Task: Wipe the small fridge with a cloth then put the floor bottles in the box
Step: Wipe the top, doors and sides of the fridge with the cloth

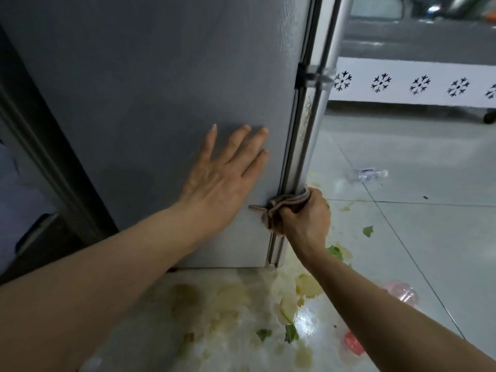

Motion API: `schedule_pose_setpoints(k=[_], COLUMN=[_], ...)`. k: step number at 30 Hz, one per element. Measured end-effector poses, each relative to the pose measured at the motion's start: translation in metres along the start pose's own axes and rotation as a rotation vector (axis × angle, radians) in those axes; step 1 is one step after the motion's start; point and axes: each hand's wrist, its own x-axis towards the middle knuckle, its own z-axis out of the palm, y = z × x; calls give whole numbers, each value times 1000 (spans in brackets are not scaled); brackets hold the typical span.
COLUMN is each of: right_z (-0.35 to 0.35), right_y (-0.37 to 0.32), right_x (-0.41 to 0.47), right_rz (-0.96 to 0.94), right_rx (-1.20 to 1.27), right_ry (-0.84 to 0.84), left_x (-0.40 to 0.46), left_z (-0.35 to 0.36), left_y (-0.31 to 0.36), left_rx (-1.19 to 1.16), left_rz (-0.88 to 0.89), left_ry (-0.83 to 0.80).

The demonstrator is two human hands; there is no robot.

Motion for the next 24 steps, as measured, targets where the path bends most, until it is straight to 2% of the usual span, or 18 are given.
schedule_pose_setpoints(k=[4, 9, 15, 24], right_z=[-26, -65, -94, -109], right_y=[-43, -104, -152, -177], right_x=[15, 38, 53, 61], right_rz=[-69, -160, -161, -159], right_rx=[60, 139, 129, 64], right_ry=[54, 126, 168, 169], left_x=[18, 34, 39, 64], left_z=[-29, -58, -85, -130], left_y=[-17, -39, -52, -75], left_rx=[23, -12, 17, -9], left_rz=[-63, -159, -51, -10], left_ry=[142, 131, 53, 261])
